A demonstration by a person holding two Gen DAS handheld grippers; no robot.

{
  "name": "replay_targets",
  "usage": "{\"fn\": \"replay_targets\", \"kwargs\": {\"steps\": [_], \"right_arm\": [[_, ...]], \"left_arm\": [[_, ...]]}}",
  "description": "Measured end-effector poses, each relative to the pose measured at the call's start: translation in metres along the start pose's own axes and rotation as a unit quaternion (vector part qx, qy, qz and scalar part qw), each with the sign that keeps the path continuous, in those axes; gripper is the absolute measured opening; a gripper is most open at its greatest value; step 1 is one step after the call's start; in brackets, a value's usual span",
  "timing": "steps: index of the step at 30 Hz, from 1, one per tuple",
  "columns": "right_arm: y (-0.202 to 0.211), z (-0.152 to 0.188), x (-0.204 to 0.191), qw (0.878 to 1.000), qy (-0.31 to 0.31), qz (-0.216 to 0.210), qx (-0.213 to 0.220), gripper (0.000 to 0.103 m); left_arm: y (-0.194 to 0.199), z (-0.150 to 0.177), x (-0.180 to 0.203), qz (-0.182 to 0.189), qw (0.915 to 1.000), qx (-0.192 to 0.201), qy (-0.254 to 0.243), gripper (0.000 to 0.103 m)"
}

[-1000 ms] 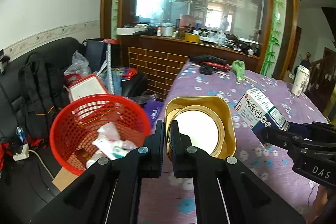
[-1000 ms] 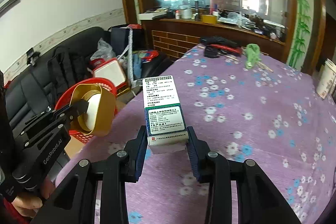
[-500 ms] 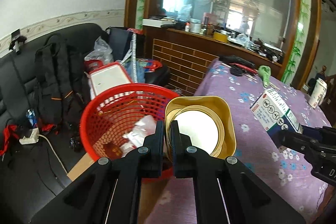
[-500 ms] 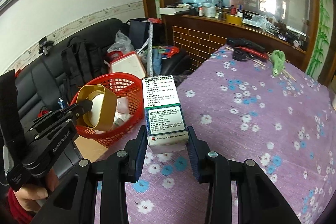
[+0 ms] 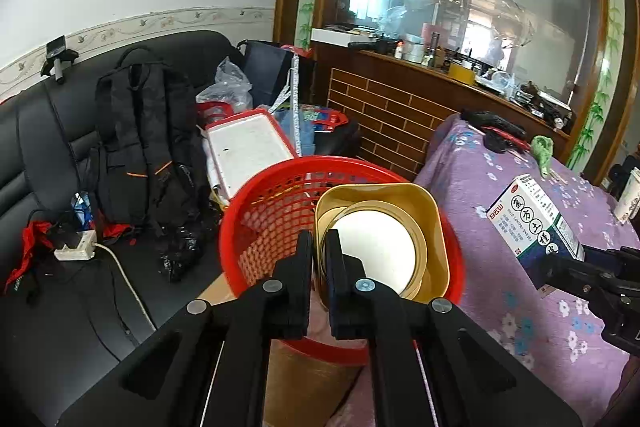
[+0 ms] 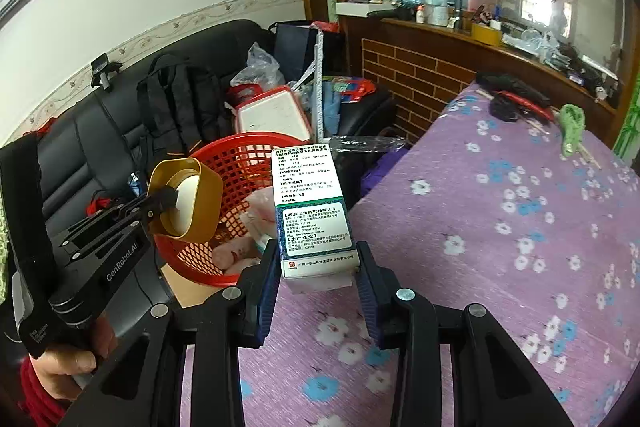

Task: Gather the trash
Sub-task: 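Carry the yellow cup and medicine box over the red basket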

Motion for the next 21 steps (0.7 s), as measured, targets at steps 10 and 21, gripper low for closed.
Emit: {"fn": "replay_targets", "kwargs": {"steps": [10,21], "right_arm": [[-0.032,-0.013,-0.016,1.0,0.0,-0.019,-0.02,0.039],[-0.063,-0.019,-0.022,0.999,-0.004,-0.018,-0.039,0.04]], "left_arm": [[-0.013,-0.006,-0.021,-0.02,0.9997,-0.008,0.007,0.006],[-0.03,-0.006,-0.027,-0.03,0.9993,-0.022,0.002,0.006]]}}
Point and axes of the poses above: each gripper's, at about its wrist camera, not at the fingertips, and y roughly against the way its jaws point, x to its right, z to its underside, the point moved 5 cm from there along -y, roughly the way its jaws point, and after that the axes turned 7 degrees about z, right-handed, at the moved point
